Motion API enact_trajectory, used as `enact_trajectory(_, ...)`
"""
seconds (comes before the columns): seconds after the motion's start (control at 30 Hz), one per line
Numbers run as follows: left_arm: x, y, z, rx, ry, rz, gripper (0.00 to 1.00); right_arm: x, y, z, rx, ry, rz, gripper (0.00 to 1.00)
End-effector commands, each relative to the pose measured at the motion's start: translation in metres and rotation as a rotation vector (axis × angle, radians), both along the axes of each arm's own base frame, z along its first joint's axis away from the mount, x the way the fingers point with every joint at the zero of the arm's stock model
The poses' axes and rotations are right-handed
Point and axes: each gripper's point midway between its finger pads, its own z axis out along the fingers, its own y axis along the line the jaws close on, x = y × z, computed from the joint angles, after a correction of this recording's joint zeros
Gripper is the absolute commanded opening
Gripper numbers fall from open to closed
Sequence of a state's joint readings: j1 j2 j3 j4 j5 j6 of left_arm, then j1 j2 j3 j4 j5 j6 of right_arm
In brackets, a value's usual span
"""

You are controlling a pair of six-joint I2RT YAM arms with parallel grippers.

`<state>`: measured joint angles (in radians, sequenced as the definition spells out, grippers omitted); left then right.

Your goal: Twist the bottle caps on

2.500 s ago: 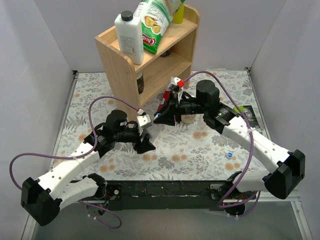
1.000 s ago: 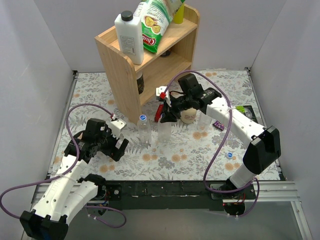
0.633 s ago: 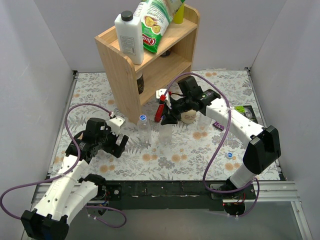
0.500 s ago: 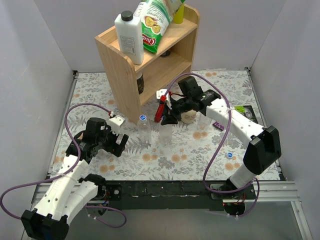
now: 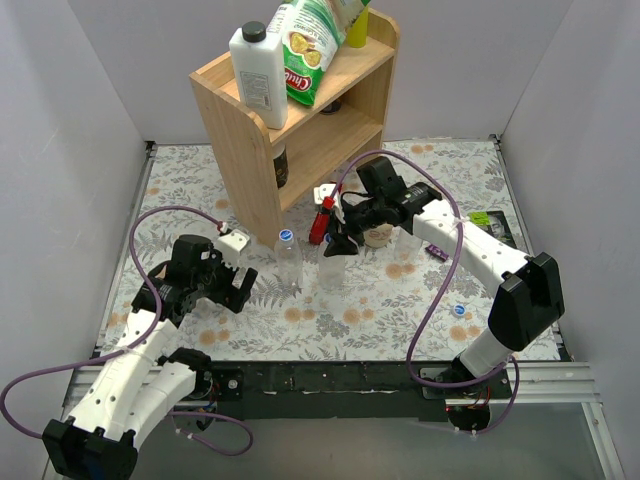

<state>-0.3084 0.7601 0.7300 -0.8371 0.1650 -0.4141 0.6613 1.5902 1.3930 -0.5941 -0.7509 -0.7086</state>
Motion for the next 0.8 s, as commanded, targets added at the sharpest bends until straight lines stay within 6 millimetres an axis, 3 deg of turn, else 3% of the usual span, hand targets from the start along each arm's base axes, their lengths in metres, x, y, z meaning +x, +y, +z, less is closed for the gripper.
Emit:
enact_trajectory(0.0,0.001,-0.001,0.003,-0.009,-0.024,-0.019,0.98,-0.005,0.0,0.015,0.03,-0.031,0.021,0.58)
enact_trajectory(0.13,0.0,-0.003,0.003,-0.016,-0.034,-0.039,0.98,-0.003,0.003,0.023,0.045,-0.042,0.011,0.69)
enact_trajectory(0.23,0.002,-0.007,0.004,-0.03,-0.051,-0.06,0.98,0.0,0.005,0.038,0.068,-0.047,-0.013,0.87)
enact_trajectory(0.37,0.011,-0.02,0.018,-0.073,-0.07,-0.109,0.98,0.019,-0.001,0.079,0.091,-0.102,-0.114,0.9)
enact_trajectory(0.4,0.012,-0.024,0.024,-0.085,-0.078,-0.129,0.98,0.022,-0.006,0.103,0.12,-0.121,-0.139,0.9)
enact_trajectory(0.43,0.013,-0.032,0.034,-0.109,-0.093,-0.181,0.98,0.025,-0.012,0.112,0.134,-0.122,-0.162,0.91)
enact_trajectory(0.53,0.017,-0.044,0.051,-0.144,-0.12,-0.249,0.98,0.05,-0.054,0.138,0.219,-0.067,-0.319,0.93)
enact_trajectory(0.57,0.018,-0.046,0.054,-0.151,-0.122,-0.258,0.98,0.069,-0.082,0.139,0.233,-0.059,-0.41,0.93)
enact_trajectory(0.7,0.024,-0.051,0.056,-0.16,-0.076,-0.256,0.98,0.097,-0.154,0.129,0.246,-0.073,-0.617,0.93)
enact_trajectory(0.77,0.027,-0.05,0.056,-0.157,-0.071,-0.242,0.98,0.106,-0.186,0.111,0.263,-0.079,-0.695,0.93)
